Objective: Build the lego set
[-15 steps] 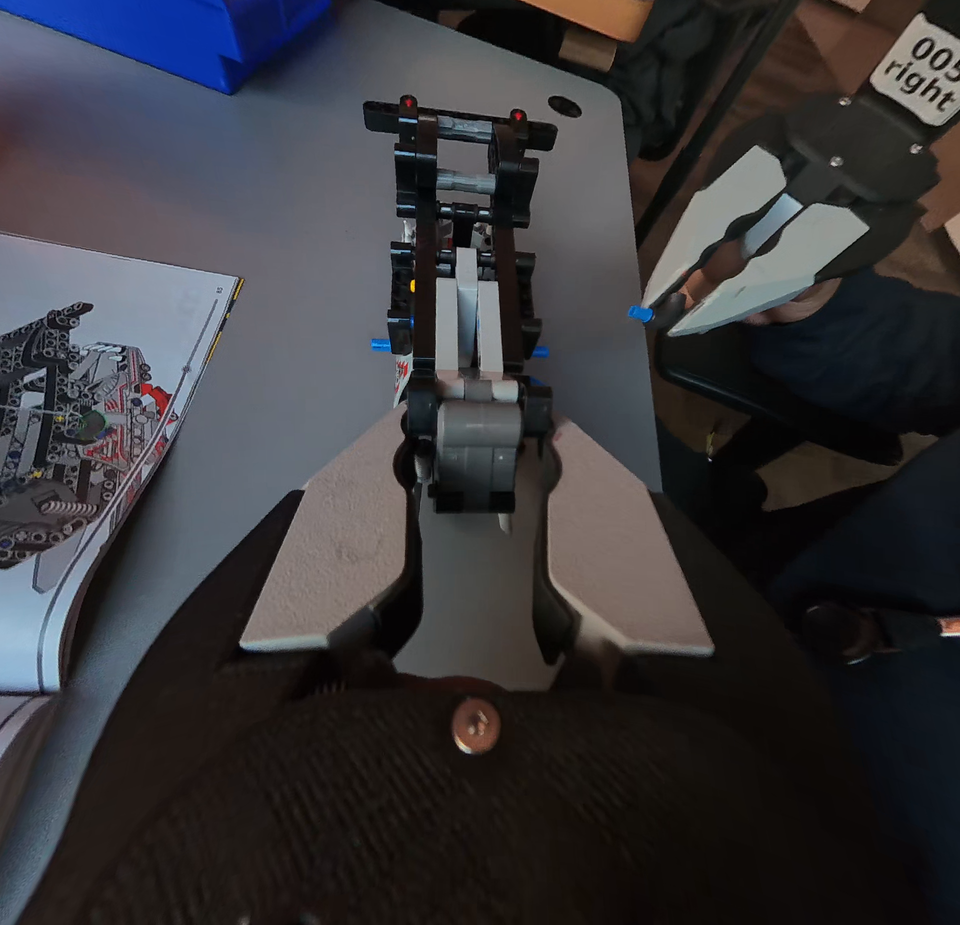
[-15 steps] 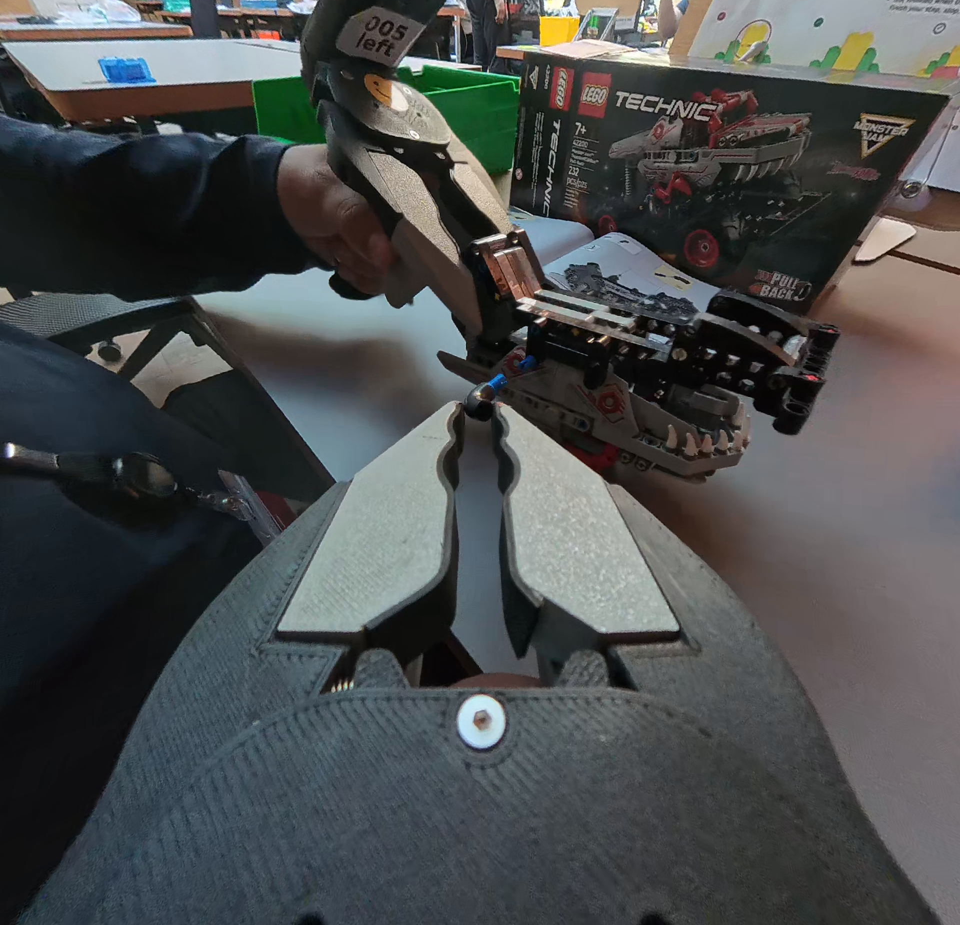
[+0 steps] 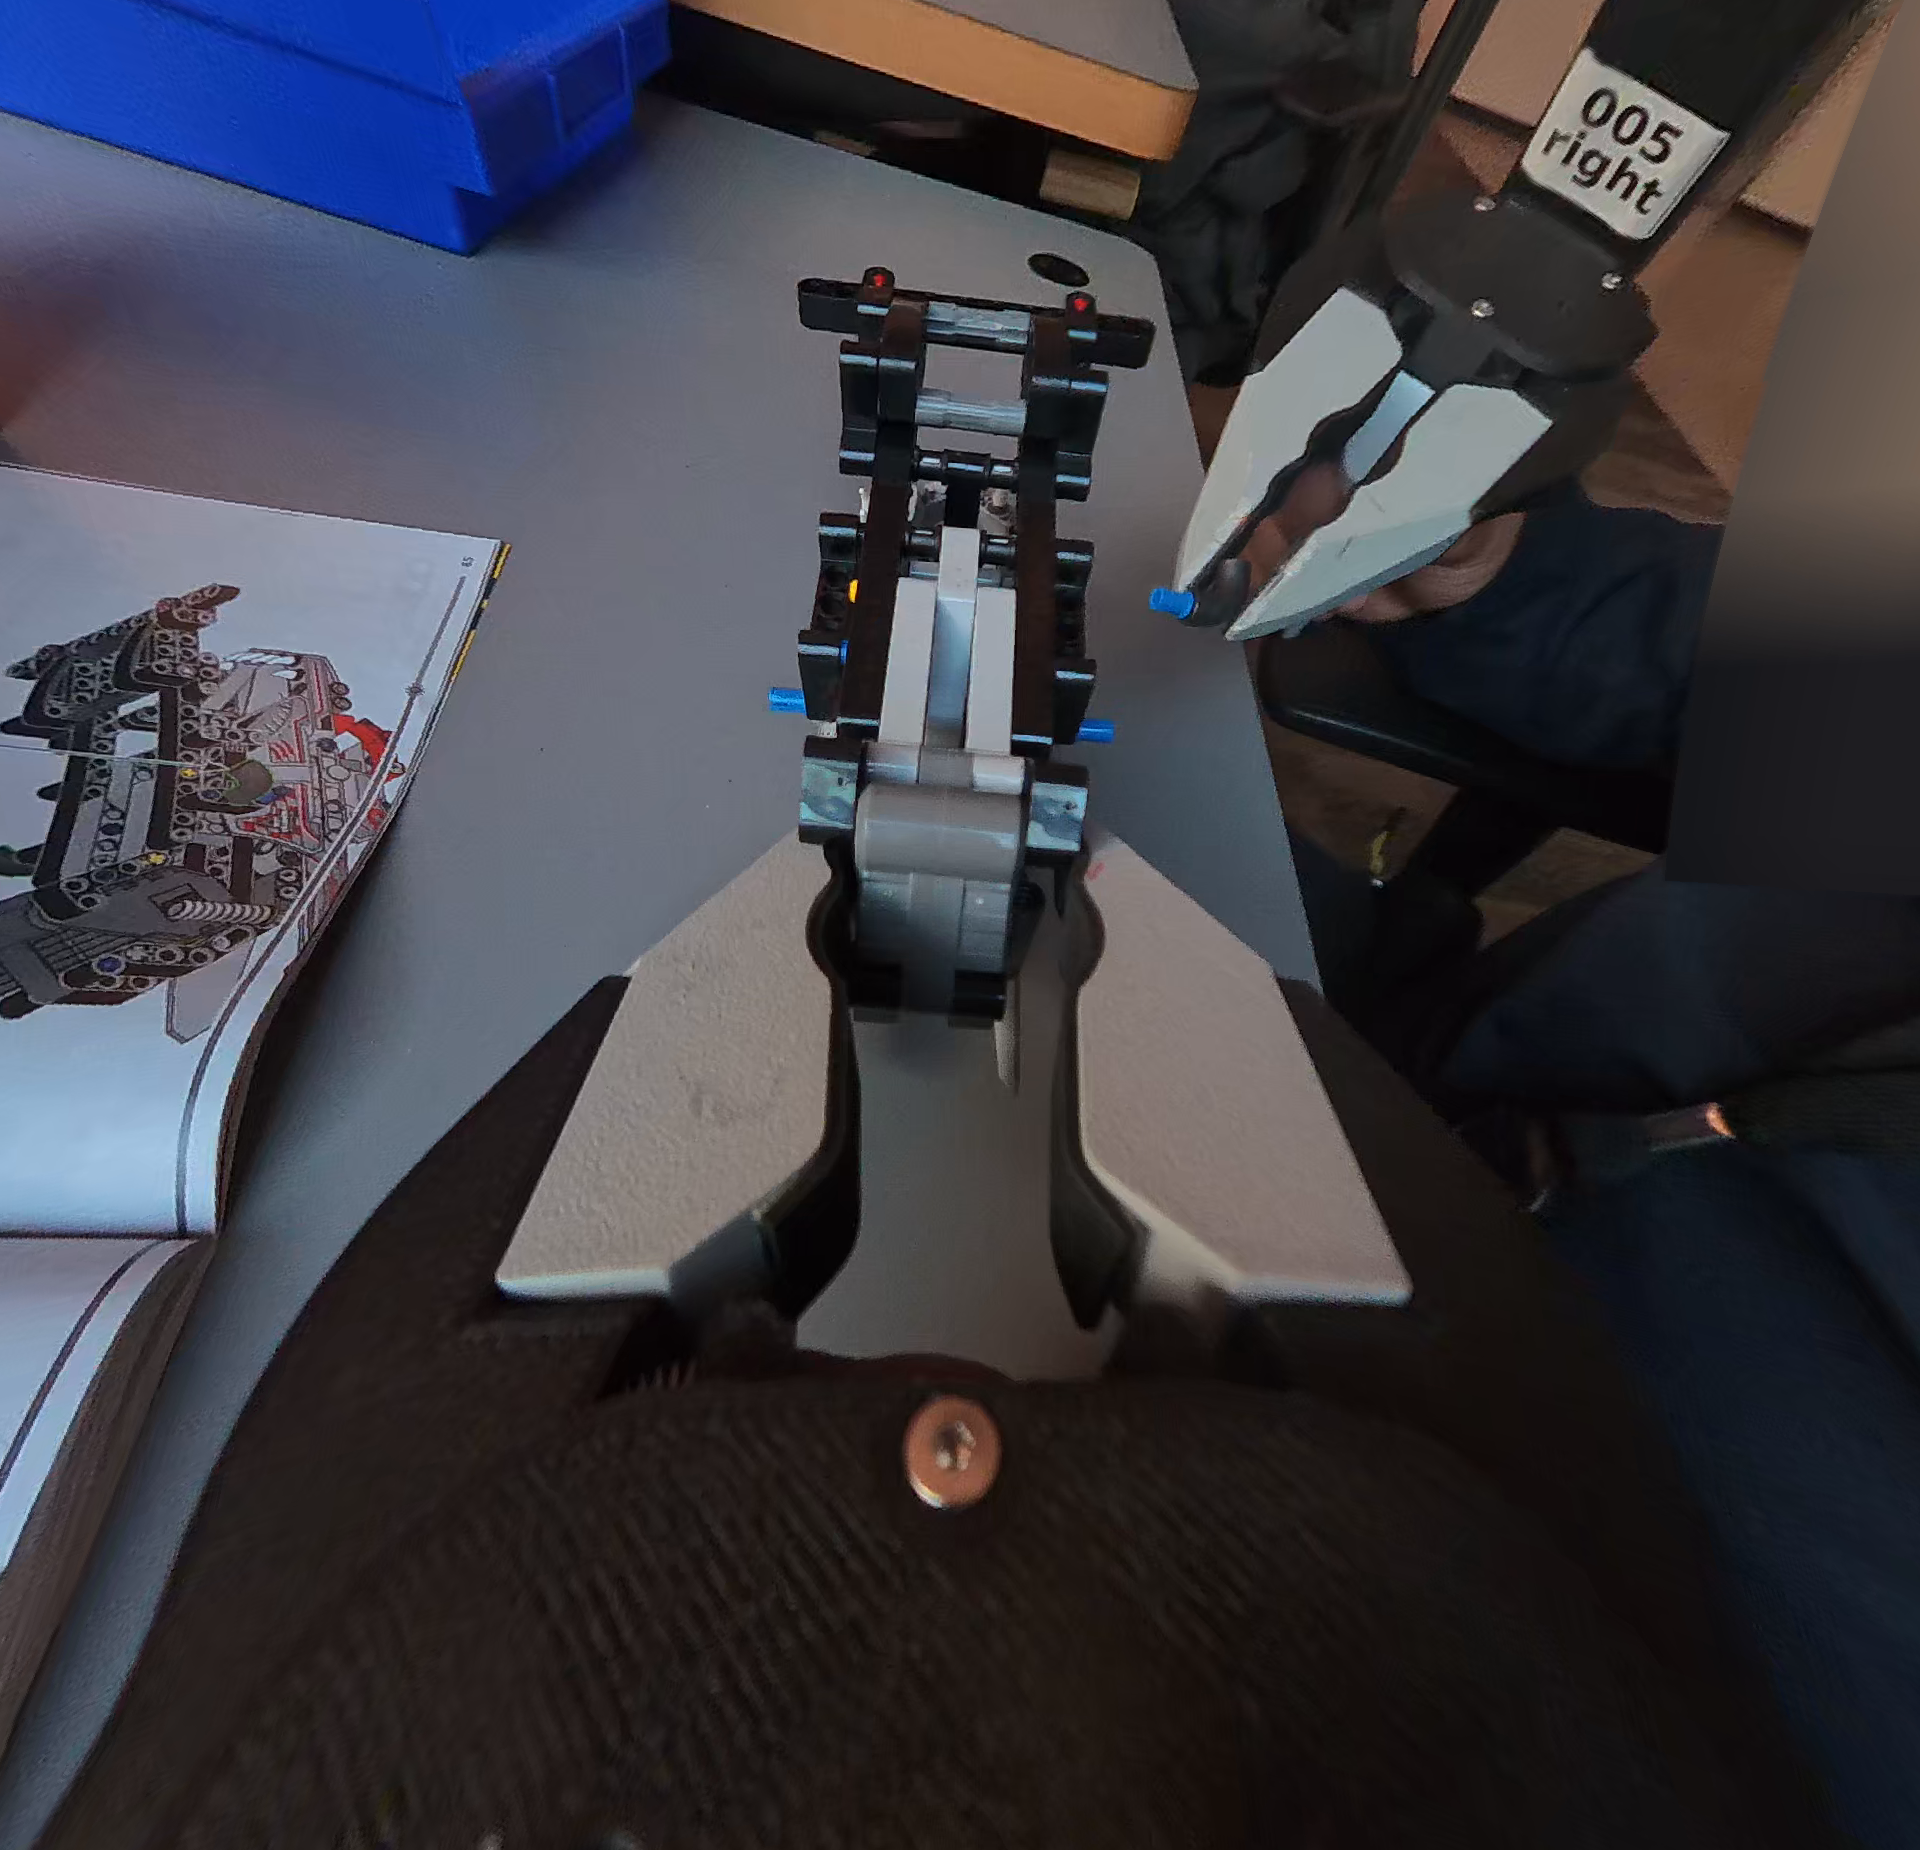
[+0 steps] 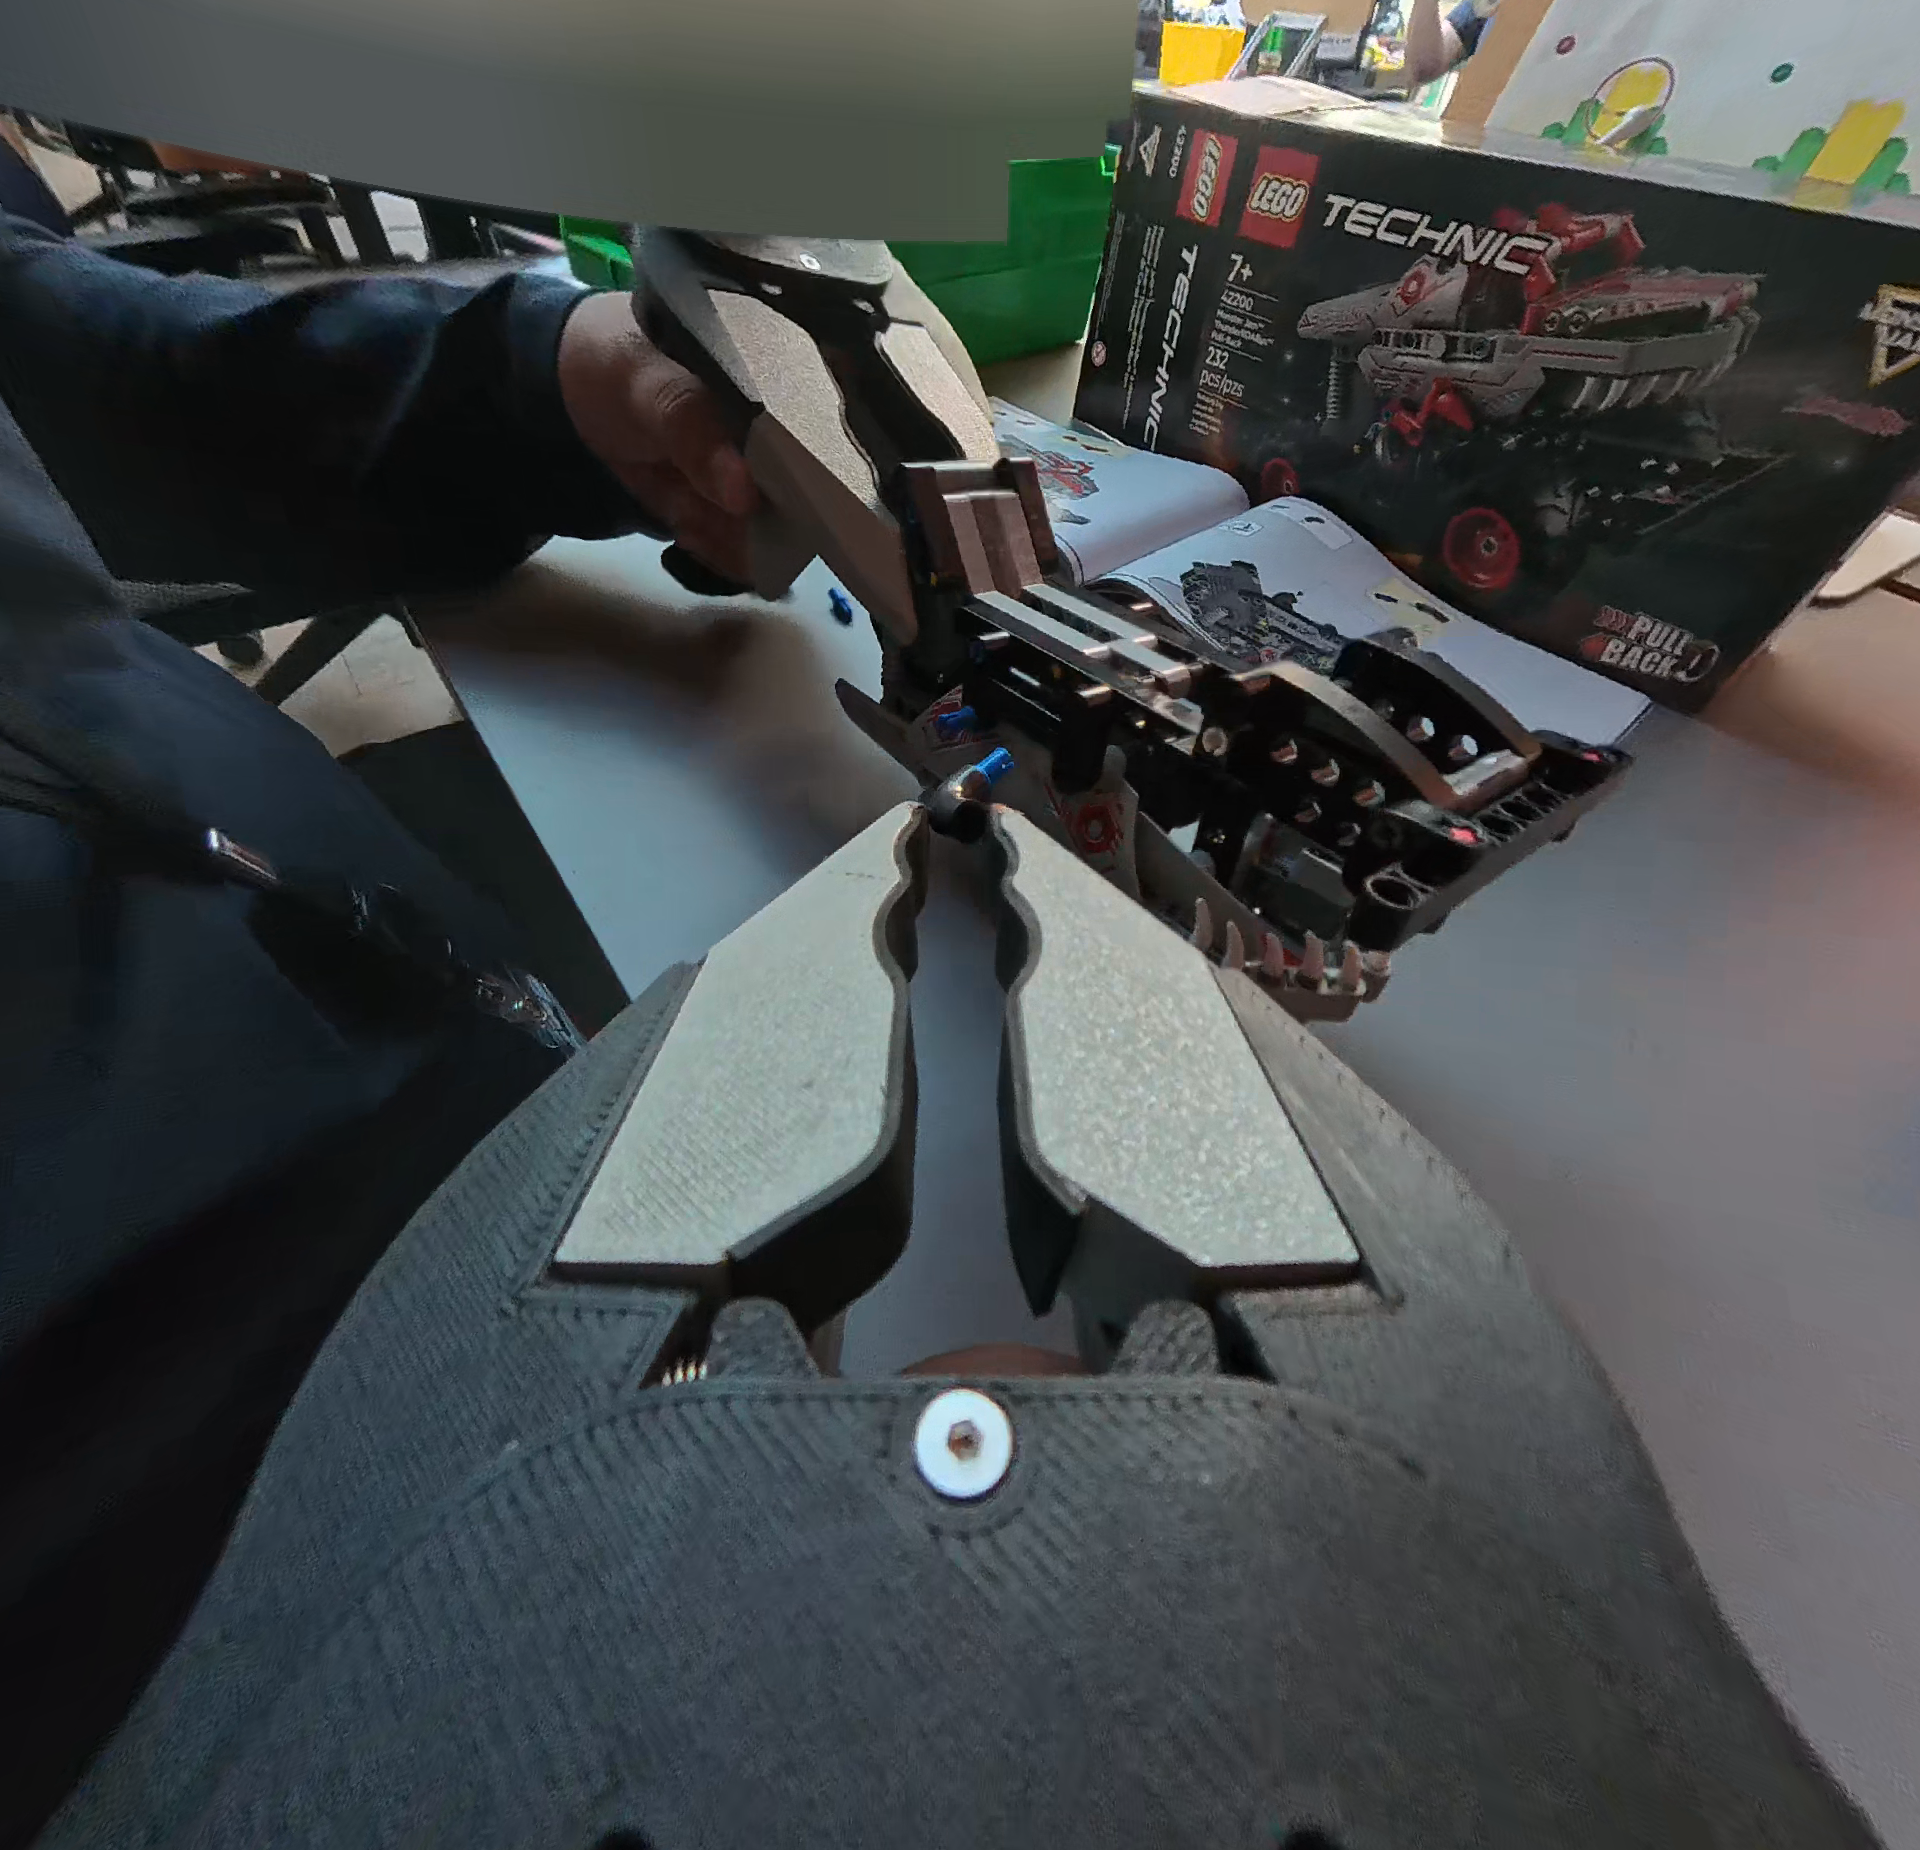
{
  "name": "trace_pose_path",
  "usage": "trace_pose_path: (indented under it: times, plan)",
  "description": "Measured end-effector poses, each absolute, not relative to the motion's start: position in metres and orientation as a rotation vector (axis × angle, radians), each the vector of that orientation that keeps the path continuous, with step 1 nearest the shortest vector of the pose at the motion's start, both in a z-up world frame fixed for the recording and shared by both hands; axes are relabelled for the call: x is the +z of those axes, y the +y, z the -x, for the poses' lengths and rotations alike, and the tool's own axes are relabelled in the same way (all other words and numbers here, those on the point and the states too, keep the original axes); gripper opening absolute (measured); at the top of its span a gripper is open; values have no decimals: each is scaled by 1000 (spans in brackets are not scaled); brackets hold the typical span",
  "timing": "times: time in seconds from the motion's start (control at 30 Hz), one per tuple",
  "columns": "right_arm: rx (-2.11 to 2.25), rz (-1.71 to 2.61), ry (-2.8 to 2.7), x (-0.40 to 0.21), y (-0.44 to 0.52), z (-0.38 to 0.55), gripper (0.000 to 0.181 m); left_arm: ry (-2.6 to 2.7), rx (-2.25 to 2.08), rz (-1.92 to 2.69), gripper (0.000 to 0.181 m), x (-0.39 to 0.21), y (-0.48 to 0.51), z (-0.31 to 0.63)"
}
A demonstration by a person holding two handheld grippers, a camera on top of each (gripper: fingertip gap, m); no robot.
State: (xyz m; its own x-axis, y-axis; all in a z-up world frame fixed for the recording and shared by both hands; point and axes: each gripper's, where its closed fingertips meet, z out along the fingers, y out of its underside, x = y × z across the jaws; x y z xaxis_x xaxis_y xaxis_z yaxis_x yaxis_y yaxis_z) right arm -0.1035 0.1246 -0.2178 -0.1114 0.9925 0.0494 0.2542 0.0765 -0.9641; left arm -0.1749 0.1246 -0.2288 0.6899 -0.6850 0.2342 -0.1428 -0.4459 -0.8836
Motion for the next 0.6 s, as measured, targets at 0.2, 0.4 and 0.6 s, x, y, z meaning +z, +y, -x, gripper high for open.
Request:
trace_pose_path:
  times: [0.2,0.4,0.6]
  plan:
    - [1125,1264,-1602,-219,117,115,8,595,-833,1948,35,-228,129,180]
    - [1169,1323,-1548,-216,126,118,8,468,-971,2000,34,-228,133,185]
    - [1239,1464,-1466,-213,136,125,7,342,-1148,2044,34,-228,138,192]
